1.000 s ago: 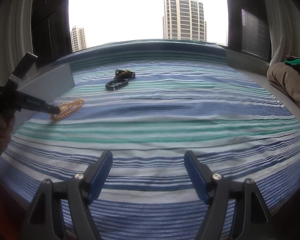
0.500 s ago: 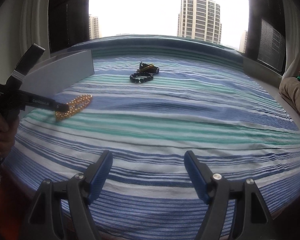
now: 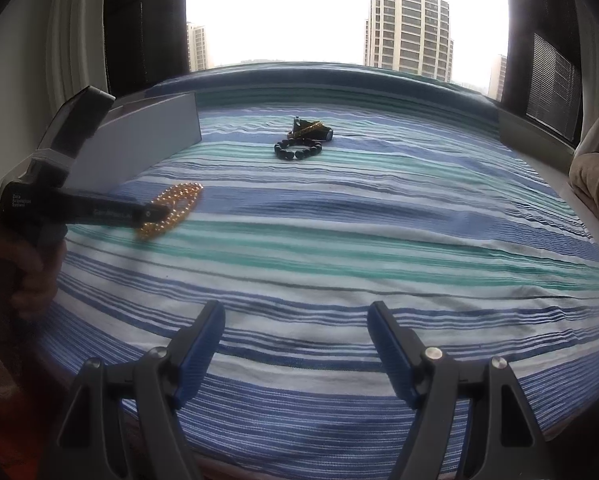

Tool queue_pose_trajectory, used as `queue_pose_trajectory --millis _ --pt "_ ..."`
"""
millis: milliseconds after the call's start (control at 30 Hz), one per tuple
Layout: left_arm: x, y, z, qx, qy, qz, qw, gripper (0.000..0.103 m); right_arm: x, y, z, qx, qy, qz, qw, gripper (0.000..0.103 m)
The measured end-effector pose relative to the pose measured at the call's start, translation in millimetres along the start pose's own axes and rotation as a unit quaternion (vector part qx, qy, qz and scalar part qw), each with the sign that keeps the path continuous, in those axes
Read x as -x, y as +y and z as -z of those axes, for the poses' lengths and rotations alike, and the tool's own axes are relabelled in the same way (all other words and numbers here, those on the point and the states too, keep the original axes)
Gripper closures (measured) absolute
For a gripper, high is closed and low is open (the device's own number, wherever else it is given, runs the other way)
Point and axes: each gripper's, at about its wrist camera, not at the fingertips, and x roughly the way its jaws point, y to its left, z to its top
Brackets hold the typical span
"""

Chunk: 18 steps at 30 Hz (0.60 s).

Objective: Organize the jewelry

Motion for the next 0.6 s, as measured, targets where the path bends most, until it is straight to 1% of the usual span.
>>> queue_pose_trajectory --millis 100,167,233,300,400,467,500,600 --pt "0 -2 2 0.000 -0.003 0.000 1.0000 0.025 -3 1 0 -0.001 0.008 -0.006 1.000 0.028" --pt "-1 -1 3 0.000 -0.005 -0.002 1.0000 0.017 -4 -1 -4 -0.004 0.013 -0.014 1.000 0.028" --pt "-2 0 4 0.003 -0.006 -0.003 1.0000 0.013 -7 -5 -13 -0.009 0.019 -0.029 0.999 0.028" --pt "-2 0 4 0.003 -0.005 -0.004 1.0000 0.012 -13 -16 -32 -0.014 0.027 -0.057 0.998 0.028" --pt "-1 0 5 0.004 -0.007 -0.008 0.9999 0.010 -29 -48 -80 -0.031 0.030 -0.083 0.996 0.028" --pt "-2 1 5 0.007 -0.006 -0.010 0.9999 0.007 -46 -80 -122 -0.061 0.022 -0.086 0.994 0.028" --pt "-2 1 5 0.008 -0.006 -0.010 0.9999 0.007 -58 -95 -145 -0.079 0.023 -0.084 0.993 0.028" --pt "-2 1 5 0.008 -0.006 -0.010 0.9999 0.005 -106 -125 -205 -0.130 0.049 -0.087 0.986 0.029"
